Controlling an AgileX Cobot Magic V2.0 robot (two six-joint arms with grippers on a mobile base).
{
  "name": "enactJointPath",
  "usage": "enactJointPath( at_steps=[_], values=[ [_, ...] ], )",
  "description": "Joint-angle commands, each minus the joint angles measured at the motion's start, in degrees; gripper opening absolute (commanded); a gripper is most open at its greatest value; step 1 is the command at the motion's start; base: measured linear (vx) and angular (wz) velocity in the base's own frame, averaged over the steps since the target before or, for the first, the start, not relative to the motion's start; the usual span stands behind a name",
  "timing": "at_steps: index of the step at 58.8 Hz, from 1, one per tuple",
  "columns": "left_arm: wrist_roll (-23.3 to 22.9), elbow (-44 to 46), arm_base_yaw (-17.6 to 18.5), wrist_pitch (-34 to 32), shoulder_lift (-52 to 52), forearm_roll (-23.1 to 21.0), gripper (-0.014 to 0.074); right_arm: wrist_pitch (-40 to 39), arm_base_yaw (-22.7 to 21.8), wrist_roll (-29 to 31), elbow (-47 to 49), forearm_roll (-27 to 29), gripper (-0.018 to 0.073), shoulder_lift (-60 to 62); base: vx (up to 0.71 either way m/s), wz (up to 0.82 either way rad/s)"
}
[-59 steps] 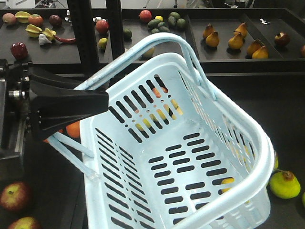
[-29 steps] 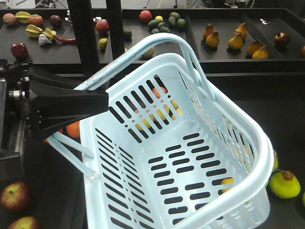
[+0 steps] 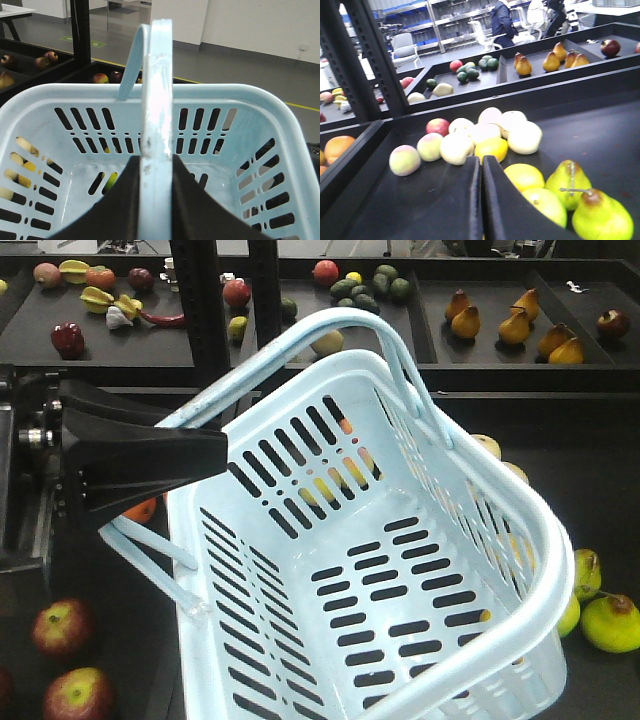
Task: Pick three apples into basket with both arms
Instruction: 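Drive the base backward away from the table holding the basket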
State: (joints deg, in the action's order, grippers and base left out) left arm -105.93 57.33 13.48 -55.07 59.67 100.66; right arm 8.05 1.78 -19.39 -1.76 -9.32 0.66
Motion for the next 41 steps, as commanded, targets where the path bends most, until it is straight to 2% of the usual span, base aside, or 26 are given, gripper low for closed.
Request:
enactJointPath(
  at_steps=[1,21,41],
  values=[
    [-0.49,1.72,0.39,1.83,-1.28,1.15,-0.0006,-4.13,-0.35,0.53,-0.62,-0.83,-0.0005,0.68,-0.08,0.17],
    [-0.49,1.72,0.39,1.83,-1.28,1.15,-0.0006,-4.13,-0.35,0.53,-0.62,-0.83,-0.0005,0.68,-0.09,0.24],
    [-0.49,1.72,0.39,1.83,-1.28,1.15,-0.0006,-4.13,-0.35,0.53,-0.62,-0.83,-0.0005,0.68,-0.1,0.38]
  ],
)
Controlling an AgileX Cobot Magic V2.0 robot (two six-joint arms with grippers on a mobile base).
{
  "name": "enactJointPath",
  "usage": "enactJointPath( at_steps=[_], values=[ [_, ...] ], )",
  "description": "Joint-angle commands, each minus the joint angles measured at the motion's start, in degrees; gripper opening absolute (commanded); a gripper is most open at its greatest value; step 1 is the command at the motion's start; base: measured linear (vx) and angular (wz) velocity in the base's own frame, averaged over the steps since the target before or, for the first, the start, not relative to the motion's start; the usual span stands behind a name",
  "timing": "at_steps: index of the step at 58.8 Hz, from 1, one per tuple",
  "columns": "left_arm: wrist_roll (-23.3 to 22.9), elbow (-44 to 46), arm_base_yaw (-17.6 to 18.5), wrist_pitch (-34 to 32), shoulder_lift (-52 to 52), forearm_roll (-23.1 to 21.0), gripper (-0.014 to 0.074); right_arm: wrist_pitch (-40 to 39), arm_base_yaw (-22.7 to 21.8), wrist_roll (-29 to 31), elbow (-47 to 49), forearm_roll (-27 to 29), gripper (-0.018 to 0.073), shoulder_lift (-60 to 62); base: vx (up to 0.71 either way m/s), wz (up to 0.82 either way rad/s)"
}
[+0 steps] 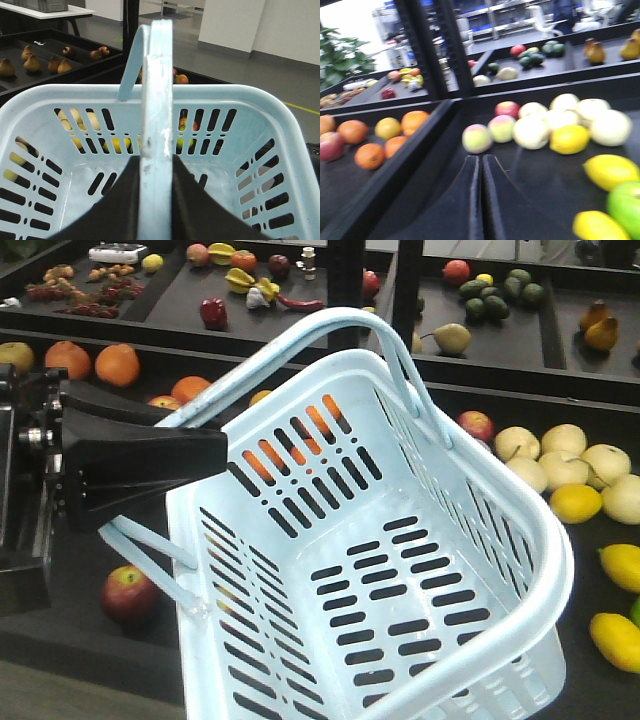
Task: Pick three apples into basket with both arms
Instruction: 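Drive the base backward away from the table holding the basket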
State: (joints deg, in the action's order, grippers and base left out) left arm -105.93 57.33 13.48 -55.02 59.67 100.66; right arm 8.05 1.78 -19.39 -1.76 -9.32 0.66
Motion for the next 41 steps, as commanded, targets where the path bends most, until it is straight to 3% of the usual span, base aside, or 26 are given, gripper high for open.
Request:
enactJointPath(
  at_steps=[1,41],
  values=[
    [-0.49,1.72,0.39,1.78,-1.28,1.15,-0.0006,-4.13,-0.35,0.53,-0.62,-0.83,-0.0005,0.68,-0.12,0.45],
    [-0.49,1.72,0.39,1.78,-1.28,1.15,-0.0006,-4.13,-0.35,0.53,-0.62,-0.83,-0.0005,0.68,-0.14,0.51]
  ],
)
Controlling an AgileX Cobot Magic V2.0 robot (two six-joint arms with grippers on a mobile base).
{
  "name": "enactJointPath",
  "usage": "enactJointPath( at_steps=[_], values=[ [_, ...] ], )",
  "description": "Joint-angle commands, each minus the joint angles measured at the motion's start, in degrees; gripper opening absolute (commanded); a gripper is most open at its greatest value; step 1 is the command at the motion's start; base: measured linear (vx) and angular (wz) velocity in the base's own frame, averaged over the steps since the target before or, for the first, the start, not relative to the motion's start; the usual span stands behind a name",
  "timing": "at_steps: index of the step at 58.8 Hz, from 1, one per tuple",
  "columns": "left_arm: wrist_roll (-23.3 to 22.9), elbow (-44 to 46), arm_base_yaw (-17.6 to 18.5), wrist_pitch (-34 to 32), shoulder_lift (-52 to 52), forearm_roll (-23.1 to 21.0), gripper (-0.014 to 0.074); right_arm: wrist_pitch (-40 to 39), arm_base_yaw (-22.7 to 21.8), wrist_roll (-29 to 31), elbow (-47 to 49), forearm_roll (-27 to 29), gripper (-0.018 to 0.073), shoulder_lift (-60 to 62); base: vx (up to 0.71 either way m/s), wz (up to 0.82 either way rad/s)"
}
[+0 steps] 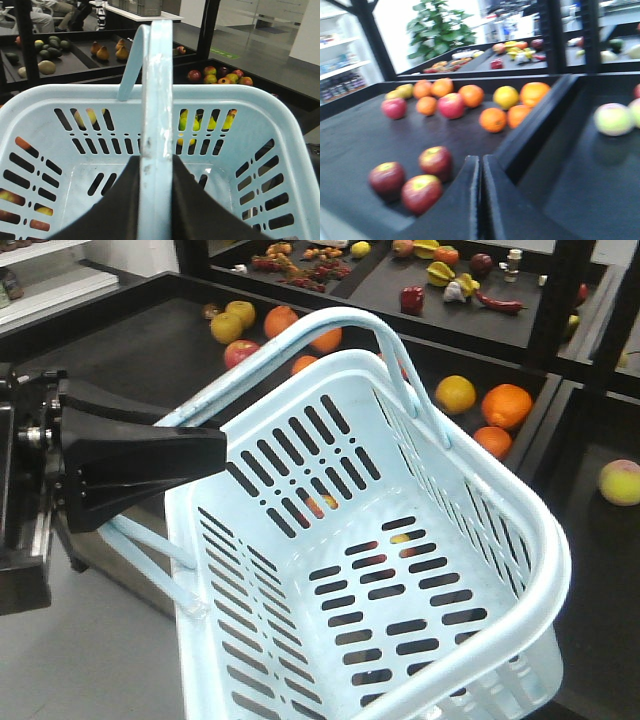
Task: Pick three apples into basket with both arms
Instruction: 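Drive the base backward away from the table holding the basket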
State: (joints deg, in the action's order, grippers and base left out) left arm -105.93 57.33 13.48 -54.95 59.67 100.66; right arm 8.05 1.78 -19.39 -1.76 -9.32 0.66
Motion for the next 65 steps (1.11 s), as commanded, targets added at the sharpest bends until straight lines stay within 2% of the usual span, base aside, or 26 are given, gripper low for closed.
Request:
enactJointPath(
  at_steps=[1,65],
  values=[
    [-0.49,1.72,0.39,1.71,-1.28,1.15,-0.0006,-4.13,-0.35,0.53,-0.62,-0.83,-0.0005,0.68,-0.16,0.51],
    [-0.49,1.72,0.39,1.71,-1.28,1.15,-0.0006,-4.13,-0.35,0.53,-0.62,-0.83,-0.0005,0.68,-0.16,0.55]
  ],
)
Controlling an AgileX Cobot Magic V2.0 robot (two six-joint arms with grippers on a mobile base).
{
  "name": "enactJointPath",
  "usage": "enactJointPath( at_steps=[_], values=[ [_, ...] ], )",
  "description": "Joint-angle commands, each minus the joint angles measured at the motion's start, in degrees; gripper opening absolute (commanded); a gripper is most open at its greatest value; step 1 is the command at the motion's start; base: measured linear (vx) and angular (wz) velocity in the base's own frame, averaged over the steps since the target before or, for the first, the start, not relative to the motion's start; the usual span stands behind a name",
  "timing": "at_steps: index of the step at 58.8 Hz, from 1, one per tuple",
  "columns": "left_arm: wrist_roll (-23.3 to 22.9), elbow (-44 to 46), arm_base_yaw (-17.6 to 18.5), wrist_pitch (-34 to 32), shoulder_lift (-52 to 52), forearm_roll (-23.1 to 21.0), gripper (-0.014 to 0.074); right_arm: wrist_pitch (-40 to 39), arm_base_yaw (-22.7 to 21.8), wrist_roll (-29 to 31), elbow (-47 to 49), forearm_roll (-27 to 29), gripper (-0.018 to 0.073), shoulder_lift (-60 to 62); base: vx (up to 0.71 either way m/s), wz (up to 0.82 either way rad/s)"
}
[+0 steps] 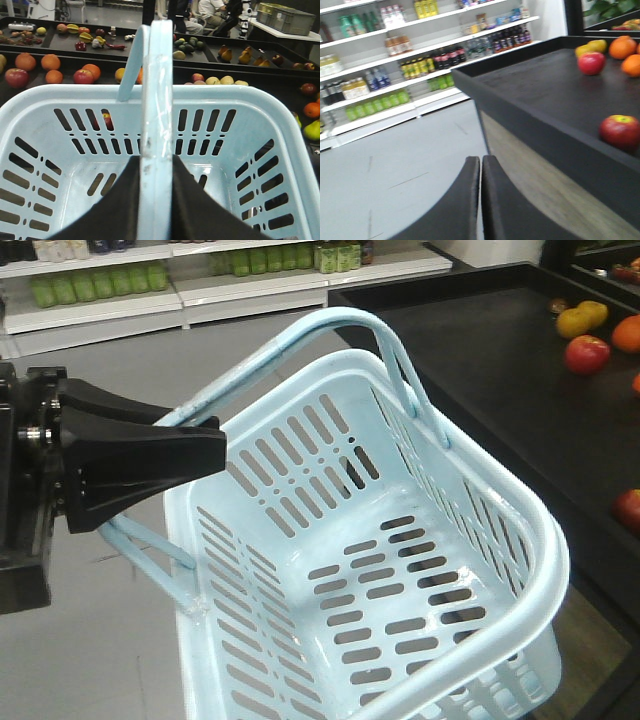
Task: Pick three apples into basket with both arms
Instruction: 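Drive the base backward away from the table holding the basket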
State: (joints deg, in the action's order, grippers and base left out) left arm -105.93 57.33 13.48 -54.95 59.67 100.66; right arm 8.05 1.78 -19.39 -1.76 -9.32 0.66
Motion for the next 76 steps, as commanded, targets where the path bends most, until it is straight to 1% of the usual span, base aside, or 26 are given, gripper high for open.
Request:
enactJointPath(
  at_steps=[1,41,76],
  values=[
    [-0.49,1.72,0.39,1.71,-1.28,1.15,-0.0006,-4.13,-0.35,0.53,-0.62,-0.83,-0.0005,0.68,-0.15,0.51],
    [-0.49,1.72,0.39,1.71,-1.28,1.15,-0.0006,-4.13,-0.35,0.53,-0.62,-0.83,-0.0005,0.68,-0.12,0.41],
    [-0.5,1.72,0.39,1.66,-1.28,1.1,-0.0006,-4.13,-0.35,0.53,-0.62,-0.83,-0.0005,0.68,-0.02,0.24]
  ],
)
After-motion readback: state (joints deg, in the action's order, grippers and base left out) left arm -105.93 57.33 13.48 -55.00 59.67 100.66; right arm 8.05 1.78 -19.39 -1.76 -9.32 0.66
